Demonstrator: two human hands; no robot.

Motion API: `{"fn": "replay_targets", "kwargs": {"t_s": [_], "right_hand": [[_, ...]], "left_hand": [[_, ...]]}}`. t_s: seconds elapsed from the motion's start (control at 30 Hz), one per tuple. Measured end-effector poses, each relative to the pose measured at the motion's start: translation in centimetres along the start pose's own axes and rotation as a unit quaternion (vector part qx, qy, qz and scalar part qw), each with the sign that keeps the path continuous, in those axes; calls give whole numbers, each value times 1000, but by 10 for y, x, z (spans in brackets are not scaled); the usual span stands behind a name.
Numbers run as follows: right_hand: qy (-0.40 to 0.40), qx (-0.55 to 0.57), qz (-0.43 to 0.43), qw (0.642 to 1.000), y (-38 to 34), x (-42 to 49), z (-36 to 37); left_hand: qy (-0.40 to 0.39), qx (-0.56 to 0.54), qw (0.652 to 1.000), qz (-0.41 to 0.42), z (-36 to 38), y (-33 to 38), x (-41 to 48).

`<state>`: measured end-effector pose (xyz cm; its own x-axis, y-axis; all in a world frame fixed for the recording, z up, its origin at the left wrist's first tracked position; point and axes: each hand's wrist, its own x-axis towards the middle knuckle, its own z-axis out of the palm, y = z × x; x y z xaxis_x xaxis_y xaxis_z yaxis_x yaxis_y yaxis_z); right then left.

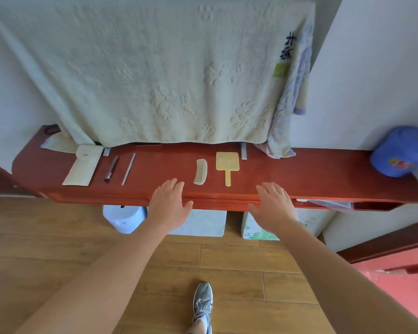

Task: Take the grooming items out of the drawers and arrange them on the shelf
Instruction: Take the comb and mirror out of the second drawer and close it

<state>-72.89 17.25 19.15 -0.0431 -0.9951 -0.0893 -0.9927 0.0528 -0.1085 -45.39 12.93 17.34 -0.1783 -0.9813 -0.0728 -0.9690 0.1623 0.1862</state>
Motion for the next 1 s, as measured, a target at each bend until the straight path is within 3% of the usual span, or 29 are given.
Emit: {"fn": "replay_targets", "kwargs": {"t_s": [0.6, 1.0], "right_hand": [[45, 53, -9, 998, -8, -143, -109], [94, 60, 34, 993, -13, -165, -127]], "left_hand": [[41, -8, 999, 13, -102, 57, -137], [45, -9, 998, 41, -137, 60, -148]]}}
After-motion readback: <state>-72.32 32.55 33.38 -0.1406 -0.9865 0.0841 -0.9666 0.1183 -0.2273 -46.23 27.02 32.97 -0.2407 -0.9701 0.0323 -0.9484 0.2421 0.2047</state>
